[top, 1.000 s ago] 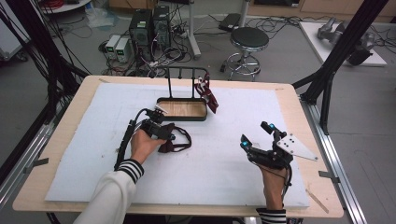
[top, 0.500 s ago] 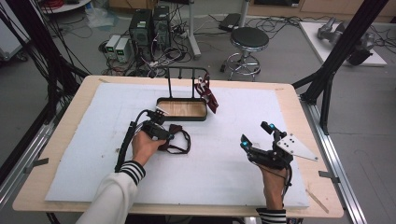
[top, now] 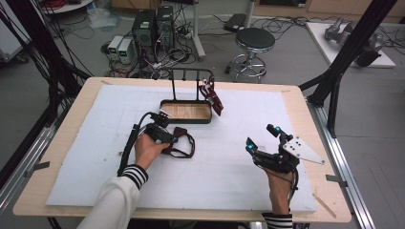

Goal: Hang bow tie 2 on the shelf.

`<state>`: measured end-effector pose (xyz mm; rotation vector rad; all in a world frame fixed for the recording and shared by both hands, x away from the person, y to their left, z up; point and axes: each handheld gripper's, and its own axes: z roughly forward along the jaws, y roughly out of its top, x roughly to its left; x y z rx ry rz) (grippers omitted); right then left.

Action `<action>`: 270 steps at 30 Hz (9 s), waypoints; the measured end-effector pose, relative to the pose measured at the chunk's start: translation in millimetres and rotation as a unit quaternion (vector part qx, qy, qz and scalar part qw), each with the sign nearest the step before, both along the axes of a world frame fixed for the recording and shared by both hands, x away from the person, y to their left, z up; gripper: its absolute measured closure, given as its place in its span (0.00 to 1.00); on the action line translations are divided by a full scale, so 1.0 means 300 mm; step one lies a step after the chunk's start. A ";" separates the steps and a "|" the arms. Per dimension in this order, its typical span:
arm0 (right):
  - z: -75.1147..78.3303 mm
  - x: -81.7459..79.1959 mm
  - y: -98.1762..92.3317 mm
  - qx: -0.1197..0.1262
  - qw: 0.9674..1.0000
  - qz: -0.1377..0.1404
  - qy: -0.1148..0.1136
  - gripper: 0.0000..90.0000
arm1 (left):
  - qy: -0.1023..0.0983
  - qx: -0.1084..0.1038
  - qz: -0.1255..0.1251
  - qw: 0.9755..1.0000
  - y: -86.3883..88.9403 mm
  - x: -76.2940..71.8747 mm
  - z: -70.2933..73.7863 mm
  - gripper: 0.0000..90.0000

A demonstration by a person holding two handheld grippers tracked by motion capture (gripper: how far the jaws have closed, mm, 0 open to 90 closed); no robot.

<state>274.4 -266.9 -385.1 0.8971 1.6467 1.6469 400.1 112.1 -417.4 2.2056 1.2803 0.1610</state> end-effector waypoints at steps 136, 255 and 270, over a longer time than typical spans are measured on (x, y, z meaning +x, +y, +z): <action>-0.034 0.010 -0.015 0.000 1.000 -0.006 0.016 0.14 | -0.361 -0.073 0.054 0.928 0.252 0.147 0.404 0.85; -0.101 -0.103 -0.013 -0.018 0.999 -0.021 -0.021 0.14 | -0.454 -0.214 -0.024 0.864 0.570 -0.418 -0.050 0.15; -0.133 -0.107 -0.018 -0.013 0.999 -0.023 -0.020 0.14 | -0.462 -0.219 -0.015 0.860 0.563 -0.446 -0.086 0.15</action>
